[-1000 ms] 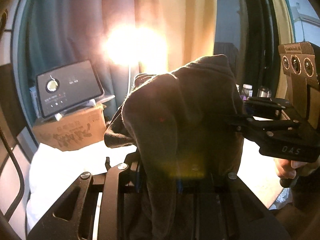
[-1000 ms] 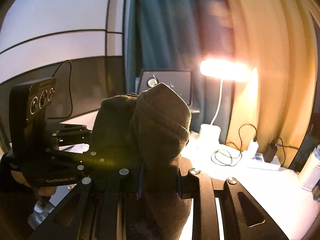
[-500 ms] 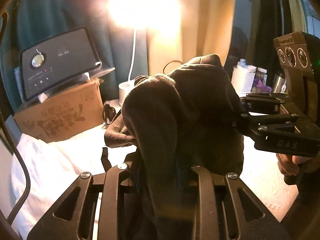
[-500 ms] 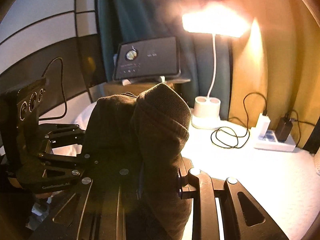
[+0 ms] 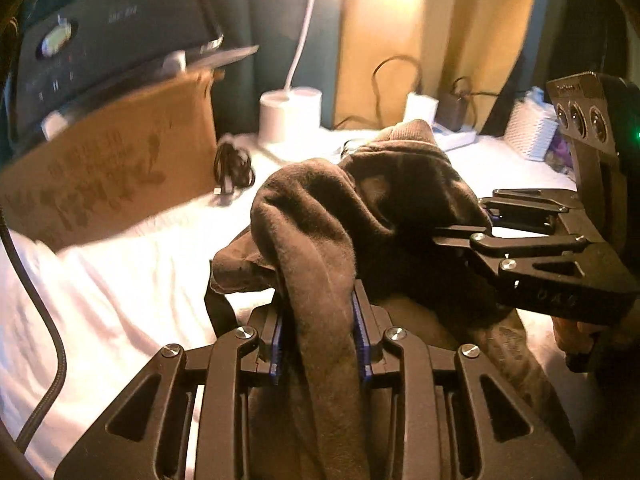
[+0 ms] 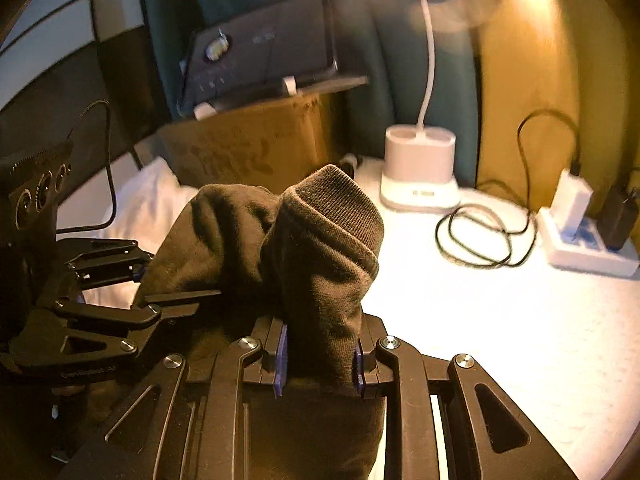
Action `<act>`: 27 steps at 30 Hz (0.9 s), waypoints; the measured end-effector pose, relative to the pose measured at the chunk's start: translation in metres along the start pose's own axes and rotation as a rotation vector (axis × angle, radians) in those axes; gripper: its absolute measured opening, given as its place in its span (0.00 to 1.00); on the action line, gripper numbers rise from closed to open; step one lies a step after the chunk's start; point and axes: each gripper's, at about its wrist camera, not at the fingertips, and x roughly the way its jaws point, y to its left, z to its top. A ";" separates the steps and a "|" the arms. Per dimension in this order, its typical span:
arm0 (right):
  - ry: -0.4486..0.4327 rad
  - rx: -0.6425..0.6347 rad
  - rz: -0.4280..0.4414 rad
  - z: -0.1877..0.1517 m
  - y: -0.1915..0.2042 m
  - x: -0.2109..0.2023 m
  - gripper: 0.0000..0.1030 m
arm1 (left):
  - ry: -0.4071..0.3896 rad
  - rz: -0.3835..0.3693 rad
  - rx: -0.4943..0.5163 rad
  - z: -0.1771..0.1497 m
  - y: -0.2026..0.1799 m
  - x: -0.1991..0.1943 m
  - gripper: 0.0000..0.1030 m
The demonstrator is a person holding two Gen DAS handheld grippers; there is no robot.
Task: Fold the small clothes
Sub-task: 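Lower the folded hem end onto the shirt with both tools, then open both tools to release the folded shirt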
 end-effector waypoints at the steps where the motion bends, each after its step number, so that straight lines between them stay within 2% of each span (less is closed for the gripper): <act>1: 0.015 0.003 -0.006 -0.001 -0.002 0.008 0.24 | 0.013 0.001 -0.008 -0.002 0.001 0.002 0.29; 3: 0.042 0.008 -0.012 -0.002 -0.006 0.021 0.26 | 0.040 -0.007 -0.037 -0.003 0.008 0.010 0.29; 6: 0.080 0.026 -0.034 -0.007 -0.015 0.039 0.36 | 0.065 0.003 -0.078 -0.003 0.018 0.017 0.30; 9: 0.085 0.072 -0.025 -0.010 -0.029 0.043 0.48 | 0.067 -0.010 -0.111 0.000 0.029 0.018 0.30; 11: 0.076 0.094 -0.037 -0.009 -0.035 0.040 0.62 | 0.074 0.018 -0.071 0.001 0.026 0.020 0.30; 15: 0.053 0.145 -0.054 -0.007 -0.051 0.031 0.63 | 0.054 0.047 -0.058 0.006 0.025 0.017 0.30; 18: 0.043 0.147 -0.096 -0.008 -0.055 0.027 0.63 | 0.026 0.156 -0.046 0.012 0.032 0.016 0.30; 21: 0.071 0.163 -0.102 -0.013 -0.061 0.034 0.67 | 0.057 0.148 -0.050 0.013 0.041 0.025 0.30; 24: 0.069 0.157 -0.124 -0.012 -0.061 0.033 0.68 | 0.049 0.183 -0.003 0.015 0.034 0.023 0.30; 27: 0.066 0.160 -0.150 -0.013 -0.059 0.027 0.68 | 0.038 0.200 -0.005 0.016 0.036 0.020 0.30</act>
